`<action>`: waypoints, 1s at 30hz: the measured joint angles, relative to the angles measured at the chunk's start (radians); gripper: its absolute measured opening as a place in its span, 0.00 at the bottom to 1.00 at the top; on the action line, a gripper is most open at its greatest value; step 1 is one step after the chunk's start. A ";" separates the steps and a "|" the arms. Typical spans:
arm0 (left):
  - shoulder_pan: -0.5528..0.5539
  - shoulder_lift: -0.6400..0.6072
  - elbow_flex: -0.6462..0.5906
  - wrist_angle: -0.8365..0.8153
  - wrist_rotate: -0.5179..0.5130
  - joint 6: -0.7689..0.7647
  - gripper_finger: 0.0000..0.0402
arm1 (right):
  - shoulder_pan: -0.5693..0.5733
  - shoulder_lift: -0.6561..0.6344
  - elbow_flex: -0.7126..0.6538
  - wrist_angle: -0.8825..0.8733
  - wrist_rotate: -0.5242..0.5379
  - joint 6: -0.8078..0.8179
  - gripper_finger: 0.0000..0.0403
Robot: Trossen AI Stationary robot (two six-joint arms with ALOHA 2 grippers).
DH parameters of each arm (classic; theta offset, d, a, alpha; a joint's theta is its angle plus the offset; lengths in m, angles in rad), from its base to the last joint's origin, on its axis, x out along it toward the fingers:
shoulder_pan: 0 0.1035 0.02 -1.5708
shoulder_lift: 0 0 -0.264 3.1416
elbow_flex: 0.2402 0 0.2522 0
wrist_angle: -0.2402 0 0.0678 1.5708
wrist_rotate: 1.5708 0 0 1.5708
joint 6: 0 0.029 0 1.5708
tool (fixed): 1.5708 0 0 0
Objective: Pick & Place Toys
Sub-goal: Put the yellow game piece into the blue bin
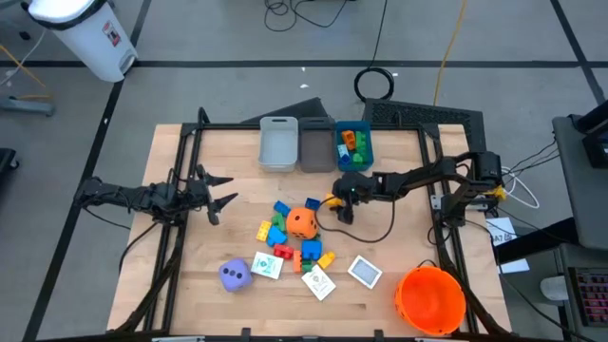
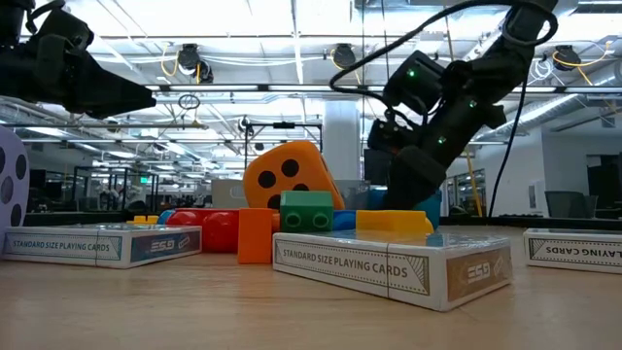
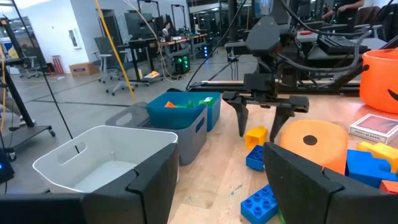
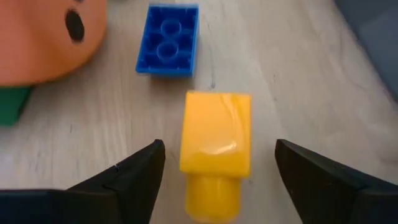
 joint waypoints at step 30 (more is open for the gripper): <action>0.000 0.000 0.000 0.000 0.000 0.000 0.60 | -0.001 -0.333 0.000 -0.101 0.221 0.016 0.32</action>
